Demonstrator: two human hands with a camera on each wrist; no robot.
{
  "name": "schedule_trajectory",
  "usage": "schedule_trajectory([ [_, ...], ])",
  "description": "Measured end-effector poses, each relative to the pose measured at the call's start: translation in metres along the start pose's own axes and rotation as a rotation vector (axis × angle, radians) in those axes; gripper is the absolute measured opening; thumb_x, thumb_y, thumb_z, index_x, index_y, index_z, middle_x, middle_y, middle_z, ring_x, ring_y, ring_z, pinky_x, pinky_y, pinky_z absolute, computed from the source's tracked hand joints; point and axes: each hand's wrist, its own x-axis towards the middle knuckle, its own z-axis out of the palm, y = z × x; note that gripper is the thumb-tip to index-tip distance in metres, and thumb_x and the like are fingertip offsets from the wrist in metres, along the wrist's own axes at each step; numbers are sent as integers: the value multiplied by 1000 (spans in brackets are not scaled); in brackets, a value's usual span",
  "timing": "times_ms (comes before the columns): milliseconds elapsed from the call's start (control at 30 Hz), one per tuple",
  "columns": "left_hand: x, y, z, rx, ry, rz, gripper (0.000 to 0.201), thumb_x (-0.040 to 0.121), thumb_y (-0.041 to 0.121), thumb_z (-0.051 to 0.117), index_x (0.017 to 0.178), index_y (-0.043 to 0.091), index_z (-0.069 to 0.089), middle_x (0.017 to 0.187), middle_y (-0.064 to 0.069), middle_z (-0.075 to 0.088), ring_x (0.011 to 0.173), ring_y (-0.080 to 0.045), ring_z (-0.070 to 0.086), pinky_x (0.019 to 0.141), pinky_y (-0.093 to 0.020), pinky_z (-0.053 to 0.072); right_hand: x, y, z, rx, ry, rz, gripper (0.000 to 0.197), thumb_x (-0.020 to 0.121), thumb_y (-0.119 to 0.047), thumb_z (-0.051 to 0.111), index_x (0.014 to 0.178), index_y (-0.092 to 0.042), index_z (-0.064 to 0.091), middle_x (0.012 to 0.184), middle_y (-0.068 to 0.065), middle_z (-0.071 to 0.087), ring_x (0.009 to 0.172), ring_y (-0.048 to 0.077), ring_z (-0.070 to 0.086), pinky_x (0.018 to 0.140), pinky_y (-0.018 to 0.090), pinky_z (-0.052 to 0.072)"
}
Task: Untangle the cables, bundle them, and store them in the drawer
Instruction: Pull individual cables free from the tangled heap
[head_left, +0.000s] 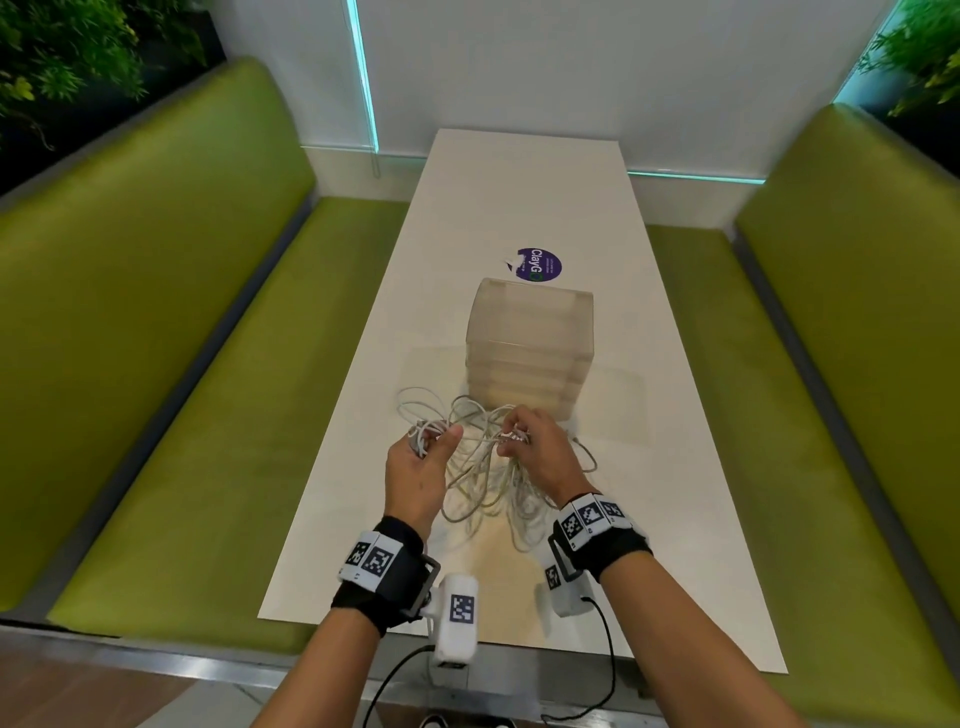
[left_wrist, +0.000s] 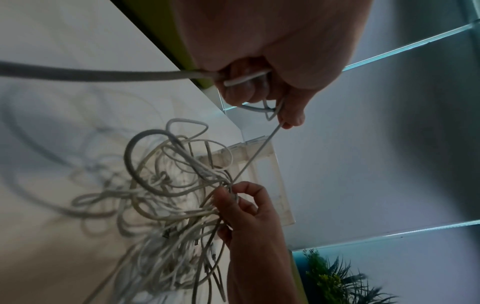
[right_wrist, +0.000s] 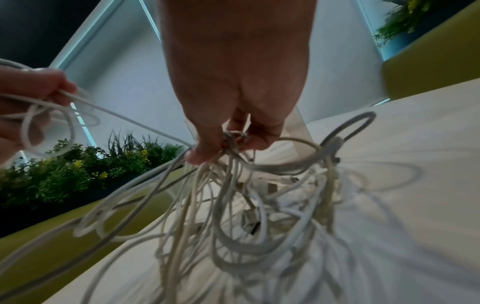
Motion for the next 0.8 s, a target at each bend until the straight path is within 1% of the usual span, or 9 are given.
schedule_trajectory([
  [133,3,4,-1,15,0,-2,28,86,18,68,65,11,52,60,4,45,58,-8,40,63,-23,37,1,4,-9,113,-19,-15,20,81,-3,65,77,-22,61,88,-2,58,84,11,56,73,20,45],
  [233,4,5,-3,23,12,-2,26,87,16,67,65,12,54,60,7,49,57,-4,43,66,-23,39,1,4,-13,90,-15,-6,15,87,-1,59,84,-16,55,81,-9,56,75,7,54,67,15,44],
  [300,4,8,-3,16,26,-13,20,87,16,67,70,11,58,60,7,51,55,-4,44,65,-23,39,1,9,-12,47,9,4,17,89,0,53,86,-16,50,78,-8,55,70,8,52,65,21,43],
  [400,2,14,-1,4,36,-13,18,88,15,66,73,10,59,50,14,43,42,-2,34,53,-23,31,-1,18,-12,-23,24,-29,28,81,5,46,76,-22,50,75,1,55,66,16,47,64,32,42],
  [467,1,18,-1,16,27,-4,17,88,16,66,76,6,58,51,12,38,40,-3,30,50,-24,27,-1,21,-13,-61,28,-46,32,81,4,47,72,-26,56,82,-1,57,74,16,53,71,36,45],
  [567,-3,22,-4,58,-5,3,21,88,17,65,72,9,56,47,15,37,40,-3,31,49,-23,27,-4,14,-16,-70,-35,-52,20,87,-1,57,83,-16,70,104,-3,58,98,15,57,86,27,43],
  [667,-9,21,-10,107,-69,4,22,87,21,67,74,6,58,54,10,39,46,-6,32,57,-24,33,-9,6,-22,-220,-102,-98,22,89,-1,55,92,-14,73,127,3,58,118,17,52,97,27,38],
  [733,-16,22,-12,148,-131,-8,24,87,20,67,74,2,58,50,14,41,46,-4,34,59,-22,35,-19,-8,-27,-253,-92,-120,23,90,-4,54,99,-16,72,127,2,60,119,17,53,98,27,39],
  [800,-25,24,-11,147,-197,-30,20,88,13,65,73,3,57,41,16,44,39,1,39,51,-12,34,-34,-24,-31,-153,-102,-140,24,91,-15,59,113,-21,67,126,-3,58,117,12,53,100,31,43],
])
